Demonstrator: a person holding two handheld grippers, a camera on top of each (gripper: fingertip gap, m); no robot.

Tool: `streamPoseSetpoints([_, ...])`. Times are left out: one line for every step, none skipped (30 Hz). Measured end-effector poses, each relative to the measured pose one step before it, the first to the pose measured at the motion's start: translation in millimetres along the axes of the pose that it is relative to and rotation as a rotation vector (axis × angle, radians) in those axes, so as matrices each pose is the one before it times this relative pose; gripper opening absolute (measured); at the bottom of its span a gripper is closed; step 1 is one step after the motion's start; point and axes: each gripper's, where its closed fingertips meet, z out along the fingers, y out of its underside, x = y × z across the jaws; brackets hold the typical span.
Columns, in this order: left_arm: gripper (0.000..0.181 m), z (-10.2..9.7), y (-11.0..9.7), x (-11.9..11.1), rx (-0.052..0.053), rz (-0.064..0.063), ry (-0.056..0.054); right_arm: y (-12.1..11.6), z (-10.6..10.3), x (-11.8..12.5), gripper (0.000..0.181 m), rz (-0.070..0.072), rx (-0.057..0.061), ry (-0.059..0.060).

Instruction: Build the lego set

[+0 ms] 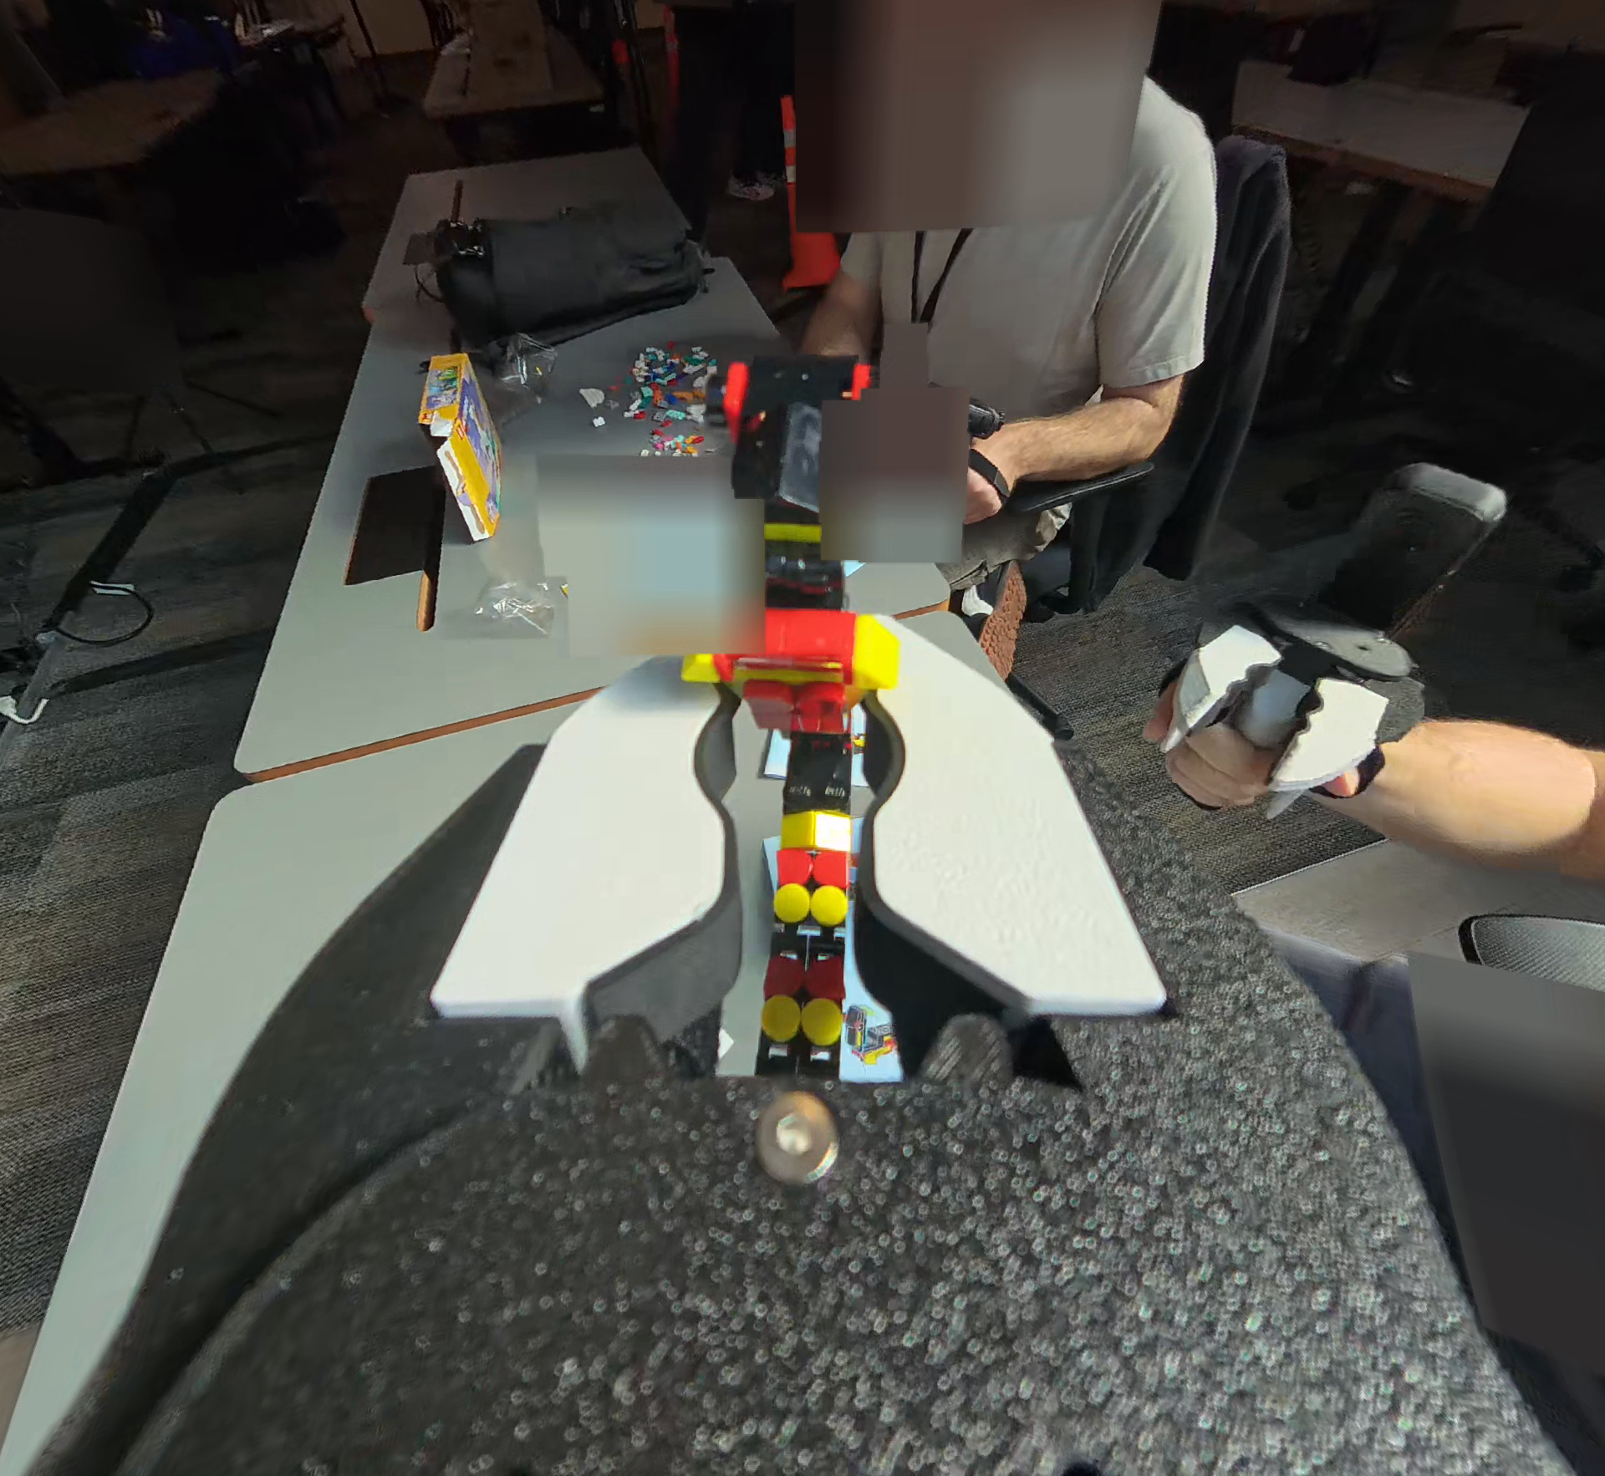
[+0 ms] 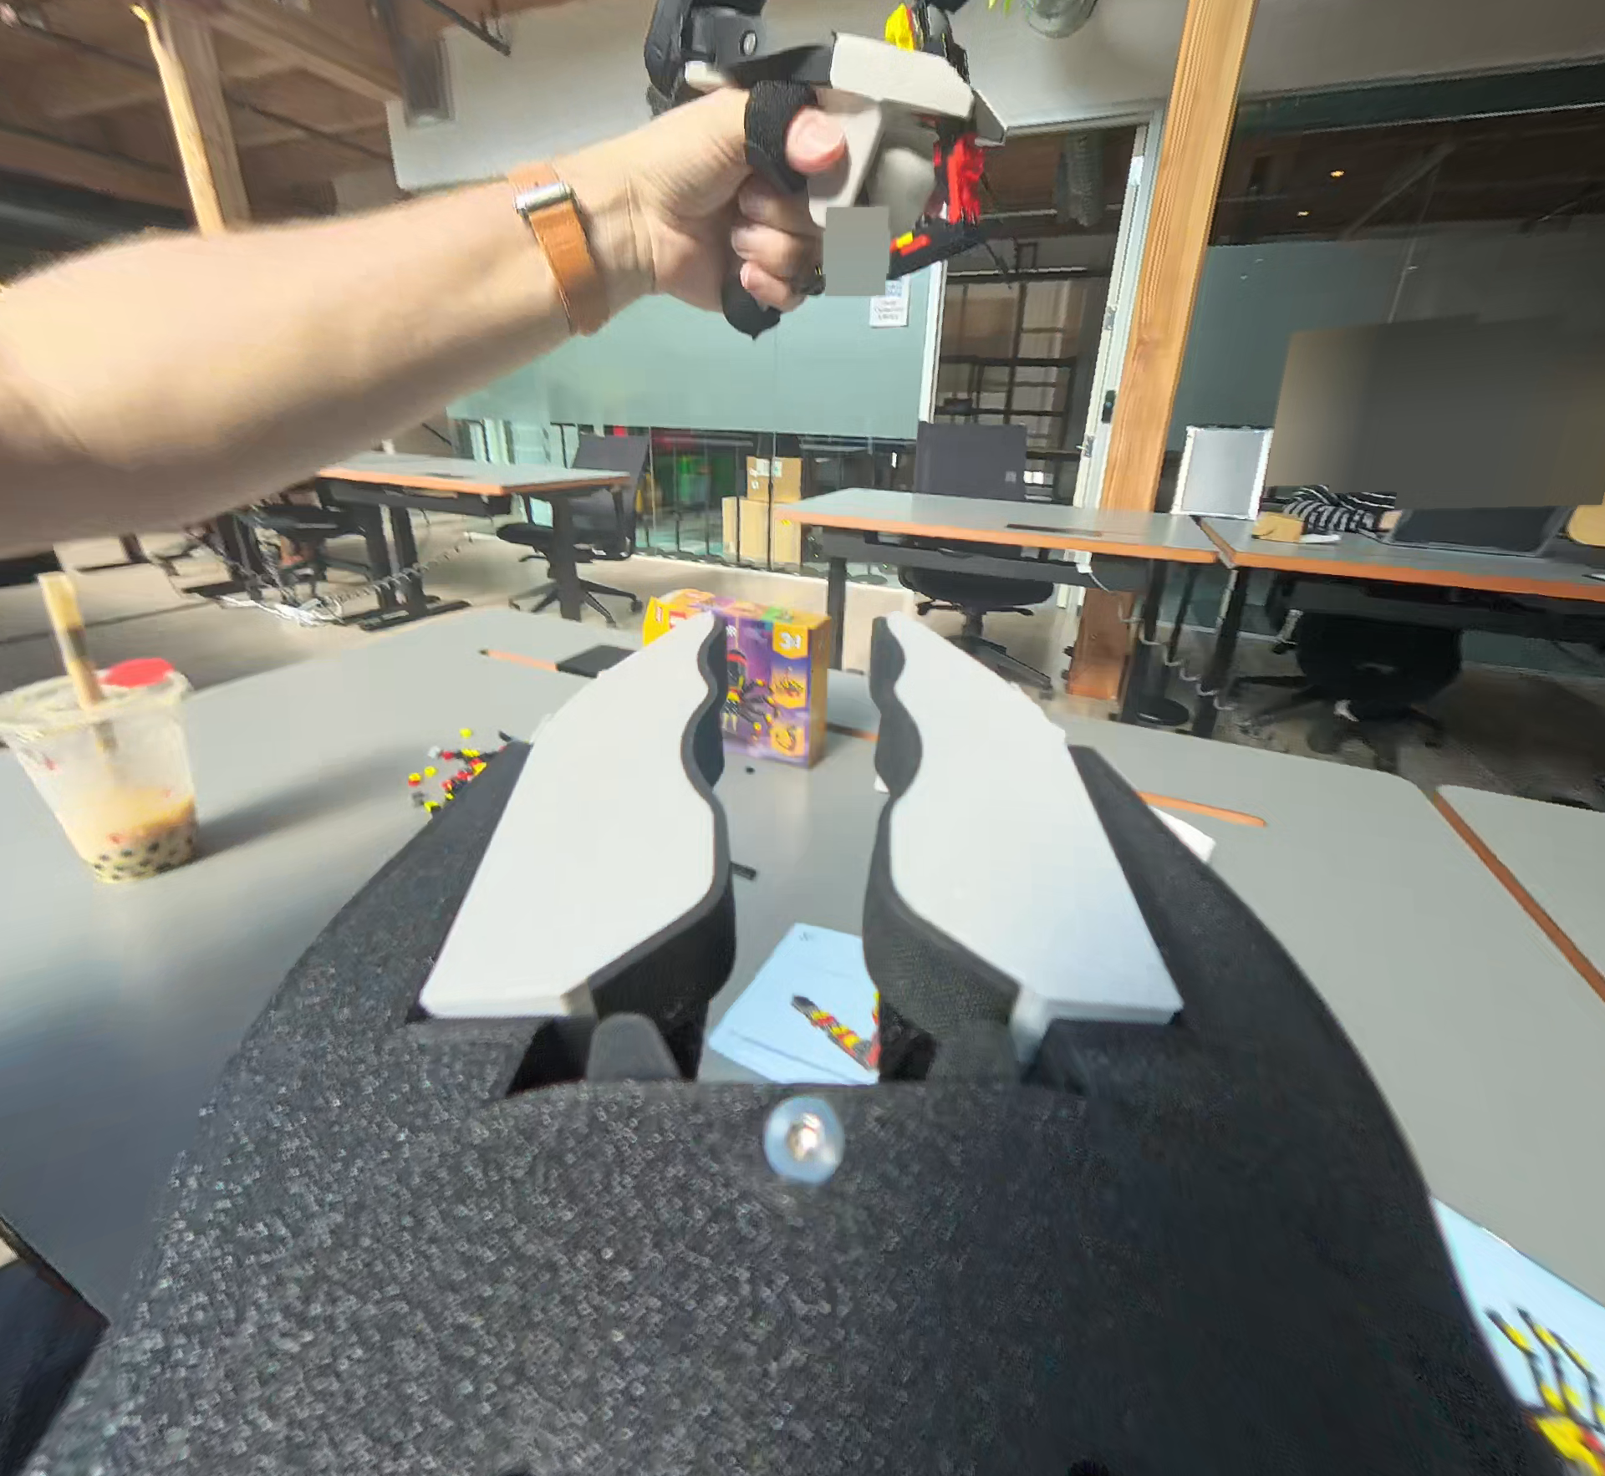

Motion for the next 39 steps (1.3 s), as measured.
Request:
streamPoseSetpoints([0.025,2.19,-4.73,8.93,0.005,-0.0057,0.0199,-17.47,13.13,-0.54,0.033,0.0706,0.0664,-0.0487])
streamPoseSetpoints([0.025,3.64,-2.28,9.6,0.0033,-0.0011,0.0222,-14.83,12.64,1.88,0.034,0.0547,0.0658,-0.0334])
streamPoseSetpoints([0.025,4.98,-0.42,10.08,0.0024,-0.0011,0.0258,-10.23,12.13,4.97,0.035,0.0349,0.0498,-0.0145])
streamPoseSetpoints([0.025,5.78,0.95,9.9,0.0018,-0.0058,0.0265,-6.06,10.87,6.01,0.037,0.0268,0.0372,-0.0082])
streamPoseSetpoints([0.025,6.35,1.91,9.48,0.0009,-0.0077,0.0283,-4.05,8.81,5.5,0.04,0.0276,0.0407,-0.0096])
streamPoseSetpoints([0.025,6.55,2.43,9.11,0.0004,-0.0042,0.029,-2.39,6.35,4.51,0.04,0.0357,0.0415,-0.0163])
streamPoseSetpoints([0.025,6.57,2.48,7.88,0.0023,-0.0017,0.0241,-2.28,3.92,3.91,0.041,0.0409,0.0461,-0.0182])
streamPoseSetpoints([0.025,6.33,2.47,6.74,0.0043,-0.0045,0.0203,-1.71,1.85,5.86,0.042,0.0339,0.0454,-0.0009])
streamPoseSetpoints([0.025,6.12,2.29,6.58,0.0046,-0.0077,0.026,-0.57,0.29,6.23,0.043,0.0159,0.0344,0.0085])
streamPoseSetpoints([0.025,5.74,1.78,5.86,0.0058,-0.0066,0.0255,2.2,-0.28,6.02,0.043,-0.0026,0.0106,0.0157])
streamPoseSetpoints([0.025,5.49,1.19,3.8,0.0065,-0.0045,0.0145,3.39,-0.19,2.36,0.043,-0.0096,-0.0017,-0.0021])
streamPoseSetpoints([0.025,5.44,0.59,3.46,0.0076,-0.004,0.0157,3.73,0.0,-0.28,0.043,-0.0059,-0.0087,-0.0128])
streamPoseSetpoints([0.025,5.43,0.62,3.86,0.0048,-0.0036,0.0222,2.59,-0.06,-0.73,0.044,-0.0108,-0.0075,-0.0059])
streamPoseSetpoints([0.025,5.46,1.15,2.81,-0.0005,-0.0011,0.0165,-0.52,-0.62,-2.42,0.044,-0.0201,0.0062,-0.0079])
streamPoseSetpoints([0.024,5.35,1.39,2.03,-0.0024,0.0012,0.0133,-2.86,-0.85,-2.66,0.043,-0.0197,0.0145,-0.0058])
streamPoseSetpoints([0.025,5.05,1.32,2.5,-0.0016,-0.0001,0.0188,-3.74,-0.79,-2.63,0.043,-0.0138,0.014,-0.0069])
streamPoseSetpoints([0.025,4.83,0.78,2.83,0.0023,-0.0029,0.0225,-3.22,-0.53,-0.16,0.042,-0.0102,0.0047,0.0074])
streamPoseSetpoints([0.025,4.61,-0.33,2.63,0.0091,-0.0034,0.0194,-1.71,0.05,2.38,0.04,-0.0118,-0.0062,0.0213])
streamPoseSetpoints([0.025,4.32,-0.65,2.31,0.0104,-0.0018,0.0161,-0.21,0.56,0.97,0.04,-0.0116,-0.0163,0.0082])
streamPoseSetpoints([0.025,4.43,-0.1,2.94,0.0046,0.0016,0.019,-0.6,0.36,-0.55,0.04,-0.0076,-0.0125,-0.0032])
streamPoseSetpoints([0.025,4.47,0.94,2.67,-0.0023,0.0033,0.0168,-1.86,-0.51,-0.35,0.039,-0.0074,-0.0057,-0.0005])
streamPoseSetpoints([0.025,3.98,1.38,0.77,-0.0066,0.0024,0.0053,-2.95,-1.89,0.86,0.037,-0.0161,0.0001,0.0114])
streamPoseSetpoints([0.024,3.27,0.66,-0.17,-0.0023,0.0033,0.0003,-3.32,-2.78,-1.09,0.028,-0.0251,0.0051,0.002])
streamPoseSetpoints([0.024,2.5,-0.33,0.72,0.0054,0.0031,0.0096,-3.25,-2.76,-2.27,0.02,-0.0173,0.0076,-0.005])
streamPoseSetpoints([0.024,2.31,-0.69,1.7,0.0075,-0.0013,0.0187,-2.31,-2.1,-0.46,0.019,-0.0049,-0.0002,0.0043])
streamPoseSetpoints([0.024,2.47,-0.75,2.01,0.0085,-0.0037,0.0216,-2.19,-2.1,-0.62,0.018,-0.002,-0.0006,-0.0001])
streamPoseSetpoints([0.024,2.79,-0.73,1.92,0.0089,-0.004,0.0204,-1.97,-2.24,-0.58,0.018,-0.0052,-0.0004,-0.0026])
streamPoseSetpoints([0.025,3.0,-0.4,1.48,0.0073,-0.0015,0.0151,-1.62,-2.28,0.77,0.018,-0.0082,-0.0032,0.0057])
streamPoseSetpoints([0.029,2.95,-0.24,1.12,0.0048,0.0054,0.0085,-2.08,-2.37,-0.26,0.018,-0.0054,-0.0003,-0.0017])
streamPoseSetpoints([0.037,2.81,-0.04,0.06,0.0028,0.0075,-0.0006,-1.6,-1.92,-1.05,0.018,0.0034,-0.0042,-0.0094])
streamPoseSetpoints([0.043,2.48,-0.4,-0.43,0.0033,0.0042,-0.0036,-0.89,-1.64,-0.25,0.018,-0.0008,-0.0073,-0.0017])
streamPoseSetpoints([0.048,2.06,-0.83,0.09,0.0063,-0.0005,0.0004,-0.9,-1.65,0.33,0.018,-0.0075,-0.0069,0.0047])
streamPoseSetpoints([0.053,1.75,-1.18,-0.04,0.0082,-0.0042,0.0018,-1.16,-1.51,0.38,0.018,-0.0046,-0.0043,0.0034])
streamPoseSetpoints([0.056,1.31,-0.7,-1.1,0.0061,-0.0038,-0.0038,-1.65,-1.25,0.12,0.018,0.0029,0.0018,-0.0011])
streamPoseSetpoints([0.059,1.05,-0.48,-1.64,0.0063,-0.0013,-0.0073,-1.67,-0.94,0.61,0.018,0.0053,0.0023,0.0006])
streamPoseSetpoints([0.062,0.47,-0.64,-0.9,0.0091,-0.0009,-0.0016,-1.51,-0.63,1.09,0.017,0.006,0.0019,0.004])
streamPoseSetpoints([0.066,0.09,-0.42,-0.64,0.0081,-0.0044,0.0008,-1.41,-0.23,0.87,0.017,0.0022,0.0025,0.0036])
streamPoseSetpoints([0.07,-0.58,-0.11,-1.26,0.0058,-0.0063,-0.0036,-1.8,-0.26,0.84,0.017,0.001,0.0057,0.0022])
streamPoseSetpoints([0.072,-1.43,0.29,-1.38,0.0035,-0.003,-0.006,-1.54,-0.03,1.0,0.017,0.0008,0.0043,0.0009])
